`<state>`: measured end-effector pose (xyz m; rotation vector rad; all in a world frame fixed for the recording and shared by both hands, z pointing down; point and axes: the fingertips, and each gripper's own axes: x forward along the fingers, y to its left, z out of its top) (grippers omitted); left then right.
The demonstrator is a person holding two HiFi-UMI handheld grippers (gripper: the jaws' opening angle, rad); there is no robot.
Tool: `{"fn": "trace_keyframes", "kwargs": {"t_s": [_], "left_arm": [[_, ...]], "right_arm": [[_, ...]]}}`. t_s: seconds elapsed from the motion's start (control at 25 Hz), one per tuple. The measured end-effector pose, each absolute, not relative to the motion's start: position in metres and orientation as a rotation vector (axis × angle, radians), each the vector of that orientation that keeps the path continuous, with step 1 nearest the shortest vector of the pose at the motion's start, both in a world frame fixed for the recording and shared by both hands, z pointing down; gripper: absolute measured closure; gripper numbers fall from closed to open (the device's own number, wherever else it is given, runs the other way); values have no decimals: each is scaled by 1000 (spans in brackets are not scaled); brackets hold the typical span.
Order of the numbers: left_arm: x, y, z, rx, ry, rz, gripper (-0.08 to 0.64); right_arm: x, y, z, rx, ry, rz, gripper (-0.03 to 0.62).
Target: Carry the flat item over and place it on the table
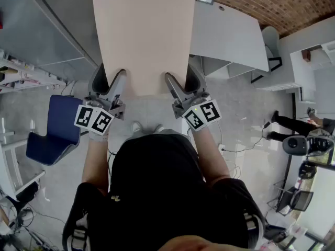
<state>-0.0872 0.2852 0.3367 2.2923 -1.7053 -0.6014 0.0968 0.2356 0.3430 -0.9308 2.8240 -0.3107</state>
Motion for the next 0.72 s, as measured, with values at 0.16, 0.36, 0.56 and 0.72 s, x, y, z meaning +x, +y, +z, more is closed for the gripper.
{"fn": "trace_keyframes", "kwargs": {"t_s": [0.16,0.36,0.56,0.72], "left_arm": [[-89,284,338,2288,-1702,-611,249],[-92,283,335,2300,-1704,-611,249],[-116,283,339,2288,-1703,-616,249],[-147,277,350,2277,-1699,-616,249]], "right_arm": [[96,234,344,-923,2812,-319,285],[97,230,340,-899,2742,-385,298],[73,228,343,-908,2749,-379,298],[42,221,354,-927,2750,-392,296]]}}
